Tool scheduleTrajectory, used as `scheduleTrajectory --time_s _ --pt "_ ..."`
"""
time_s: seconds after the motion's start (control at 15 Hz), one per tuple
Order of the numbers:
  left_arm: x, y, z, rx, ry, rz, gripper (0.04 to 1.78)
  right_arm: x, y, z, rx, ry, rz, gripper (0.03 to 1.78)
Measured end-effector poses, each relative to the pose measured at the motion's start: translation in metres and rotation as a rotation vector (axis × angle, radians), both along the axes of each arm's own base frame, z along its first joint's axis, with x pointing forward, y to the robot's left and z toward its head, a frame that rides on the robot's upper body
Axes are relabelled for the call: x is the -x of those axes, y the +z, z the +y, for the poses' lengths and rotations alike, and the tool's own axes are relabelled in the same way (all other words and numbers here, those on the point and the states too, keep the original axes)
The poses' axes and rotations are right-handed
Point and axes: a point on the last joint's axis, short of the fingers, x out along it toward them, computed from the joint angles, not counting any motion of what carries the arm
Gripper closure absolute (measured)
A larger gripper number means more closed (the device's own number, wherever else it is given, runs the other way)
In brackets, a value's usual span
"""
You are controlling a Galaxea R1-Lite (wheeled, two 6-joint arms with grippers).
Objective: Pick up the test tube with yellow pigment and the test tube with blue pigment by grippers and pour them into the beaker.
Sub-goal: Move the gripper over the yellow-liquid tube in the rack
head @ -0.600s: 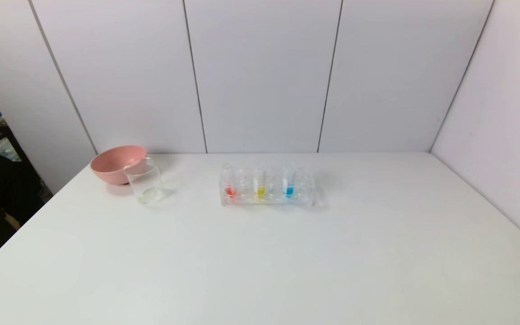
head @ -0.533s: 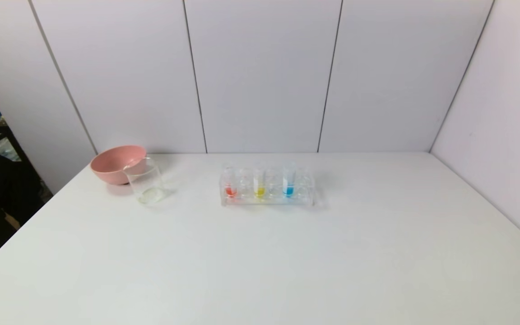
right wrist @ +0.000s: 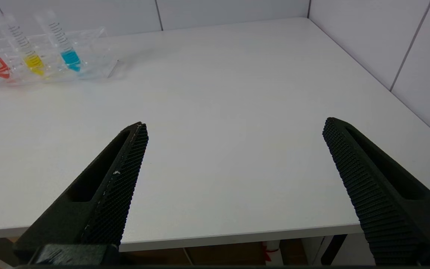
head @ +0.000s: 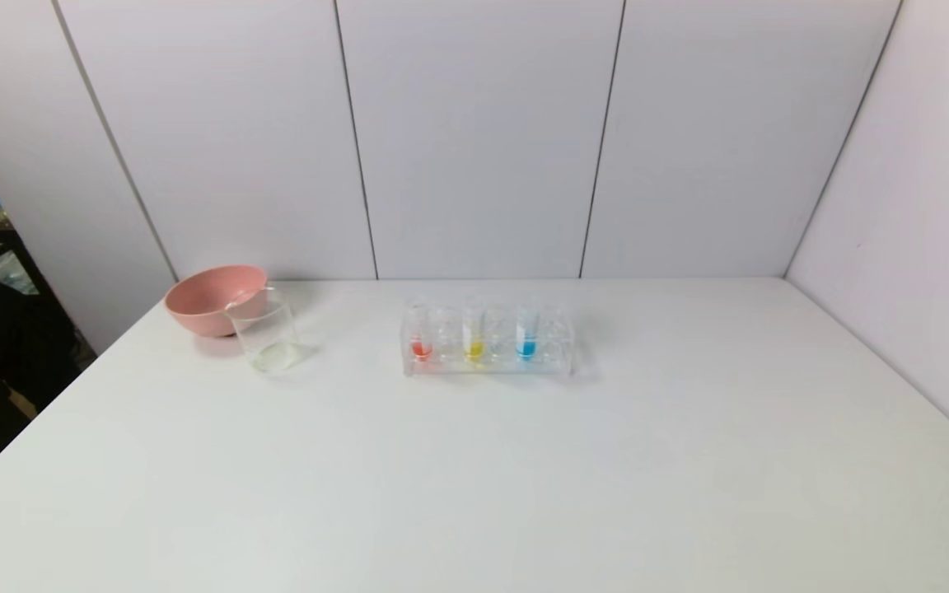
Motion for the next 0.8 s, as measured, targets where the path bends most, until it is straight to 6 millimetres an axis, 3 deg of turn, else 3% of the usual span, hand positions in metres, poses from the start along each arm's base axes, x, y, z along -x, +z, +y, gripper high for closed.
scheduleTrajectory --time_s 0.53,0.8 --pt "0.000 0.000 0.000 -0.006 0.000 0.006 0.06 0.000 0.000 0.000 0.000 0.000 0.000 0.10" --pt "0.008 0.027 -0.001 0.004 -0.028 -0.015 0.06 0.000 0.000 0.000 0.000 0.000 0.000 0.10"
